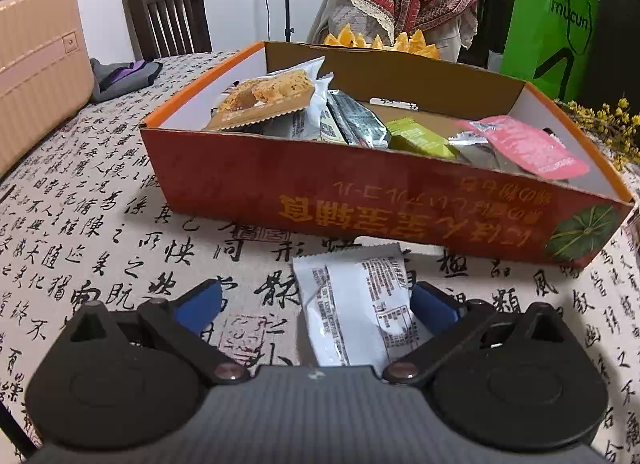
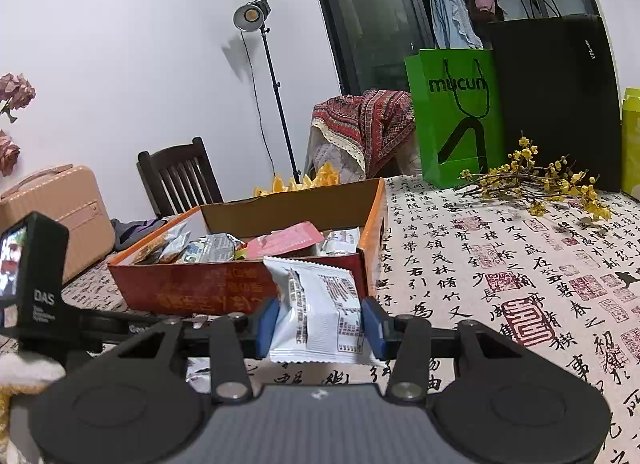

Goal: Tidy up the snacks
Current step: 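Grasp another white sachet with the left gripper while the right holds its sachet, then lower both white sachets into the box and open both grippers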

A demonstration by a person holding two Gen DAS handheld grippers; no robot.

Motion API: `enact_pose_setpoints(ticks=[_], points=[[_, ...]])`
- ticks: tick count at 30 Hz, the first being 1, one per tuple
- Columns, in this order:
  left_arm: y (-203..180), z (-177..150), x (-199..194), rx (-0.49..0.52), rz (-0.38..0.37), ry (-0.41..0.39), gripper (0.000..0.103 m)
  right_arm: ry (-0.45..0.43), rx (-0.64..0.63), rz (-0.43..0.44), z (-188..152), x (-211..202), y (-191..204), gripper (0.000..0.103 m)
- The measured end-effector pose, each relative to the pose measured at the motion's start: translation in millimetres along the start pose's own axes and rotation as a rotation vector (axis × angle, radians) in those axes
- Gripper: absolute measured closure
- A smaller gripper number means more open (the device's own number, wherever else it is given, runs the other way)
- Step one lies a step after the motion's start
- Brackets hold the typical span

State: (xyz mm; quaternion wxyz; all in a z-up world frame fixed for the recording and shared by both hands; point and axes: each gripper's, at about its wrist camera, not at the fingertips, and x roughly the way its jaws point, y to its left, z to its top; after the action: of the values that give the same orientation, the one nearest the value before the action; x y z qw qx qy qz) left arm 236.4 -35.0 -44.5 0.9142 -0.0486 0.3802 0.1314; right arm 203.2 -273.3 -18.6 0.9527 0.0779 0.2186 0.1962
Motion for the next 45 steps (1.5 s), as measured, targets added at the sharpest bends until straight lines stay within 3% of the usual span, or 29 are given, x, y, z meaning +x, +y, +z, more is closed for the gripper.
enact_pose_setpoints(ticks=[5,7,9,10,19,26,37,45], points=[[-2.2,-3.3,-4.7,0.006,-0.004,-0.010,0.008,0.004,0.012,-0.005,0.0,1.3,-2.0,0.058],[-2.4,-3.8,-8.1,0.013,-0.006,-0.025,0.022,0.006,0.016,-0.009,-0.1,2.0,-2.4,0.058],[-3.6,-4.6,-12.2,0.027,-0.018,-0.040,0.045,0.007,0.017,-0.012,-0.3,2.5,-2.7,0.058],[-4.9,-5.2,-14.3,0.038,-0.019,-0.045,0.048,0.006,0.019,-0.014,-0.3,2.5,-2.9,0.058],[10.0,-10.8,-29.8,0.033,-0.055,-0.067,0.049,0.019,0.019,-0.034,-1.6,6.5,-3.3,0.058],[24.9,-2.5,-61.0,0.040,-0.112,-0.155,0.049,0.000,0.004,-0.021,3.7,-1.2,3.8,0.058],[34.0,52.1,-87.4,0.012,-0.203,-0.314,0.049,-0.030,-0.071,-0.044,52.7,-3.6,39.1,0.058],[35.6,86.5,-68.0,-0.073,-0.263,-0.326,0.049,-0.044,-0.032,-0.049,96.1,37.2,55.3,0.058]])
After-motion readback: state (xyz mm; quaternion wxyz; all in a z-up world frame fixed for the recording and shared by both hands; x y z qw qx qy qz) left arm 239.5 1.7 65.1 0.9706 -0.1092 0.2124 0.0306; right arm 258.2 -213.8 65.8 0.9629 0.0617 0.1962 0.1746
